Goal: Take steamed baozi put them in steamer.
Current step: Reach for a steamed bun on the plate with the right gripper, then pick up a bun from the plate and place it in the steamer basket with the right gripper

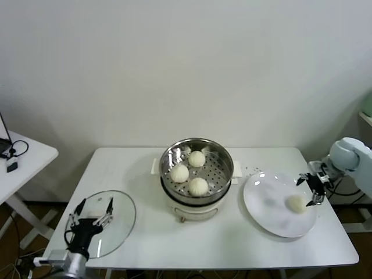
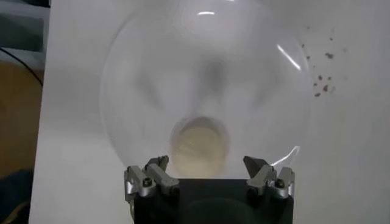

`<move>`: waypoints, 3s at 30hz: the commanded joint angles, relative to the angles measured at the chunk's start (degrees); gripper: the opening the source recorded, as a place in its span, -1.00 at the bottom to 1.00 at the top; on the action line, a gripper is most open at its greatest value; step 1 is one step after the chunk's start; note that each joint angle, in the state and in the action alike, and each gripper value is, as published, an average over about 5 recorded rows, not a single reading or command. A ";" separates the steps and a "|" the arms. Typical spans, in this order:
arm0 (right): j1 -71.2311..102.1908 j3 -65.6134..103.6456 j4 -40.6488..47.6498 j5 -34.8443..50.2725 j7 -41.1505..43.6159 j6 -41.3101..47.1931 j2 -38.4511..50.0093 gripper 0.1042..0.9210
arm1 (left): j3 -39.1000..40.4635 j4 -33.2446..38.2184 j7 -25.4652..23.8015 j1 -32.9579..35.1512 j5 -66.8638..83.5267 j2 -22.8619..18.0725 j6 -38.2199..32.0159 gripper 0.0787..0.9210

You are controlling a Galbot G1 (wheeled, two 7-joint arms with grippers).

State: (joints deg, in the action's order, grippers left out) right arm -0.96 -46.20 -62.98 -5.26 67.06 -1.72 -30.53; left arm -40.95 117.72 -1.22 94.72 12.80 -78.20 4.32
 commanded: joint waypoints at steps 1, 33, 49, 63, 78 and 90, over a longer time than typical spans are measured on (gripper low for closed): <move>6.83 5.96 5.62 -3.94 -1.71 -1.11 -3.82 0.76 | 0.23 0.49 0.31 0.33 0.06 -0.05 0.57 0.77; 7.27 6.77 10.00 -7.54 -0.79 -2.38 -7.84 0.70 | 0.39 0.14 0.50 -0.24 -0.31 -0.20 0.99 0.77; -9.60 -10.10 7.32 13.10 -1.00 5.02 -5.00 0.47 | 0.44 0.67 0.48 -0.56 -0.15 -0.27 0.95 0.77; -47.37 -44.53 4.73 41.87 -1.65 12.19 -19.22 0.47 | 4.03 1.89 -0.26 0.10 -3.40 -1.90 -2.01 0.77; -47.41 -47.15 4.31 55.87 -5.48 16.85 -35.78 0.46 | 5.04 3.57 0.68 0.81 -2.98 -3.93 -3.05 0.77; -41.52 -47.92 1.55 55.17 -7.60 18.09 -36.80 0.46 | 4.23 3.44 0.92 0.65 -2.20 -3.99 -2.84 0.77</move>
State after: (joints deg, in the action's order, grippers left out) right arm -44.06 -91.17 -59.78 46.23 60.86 15.13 -63.48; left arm -36.78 121.21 -0.47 95.28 10.44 -81.98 1.59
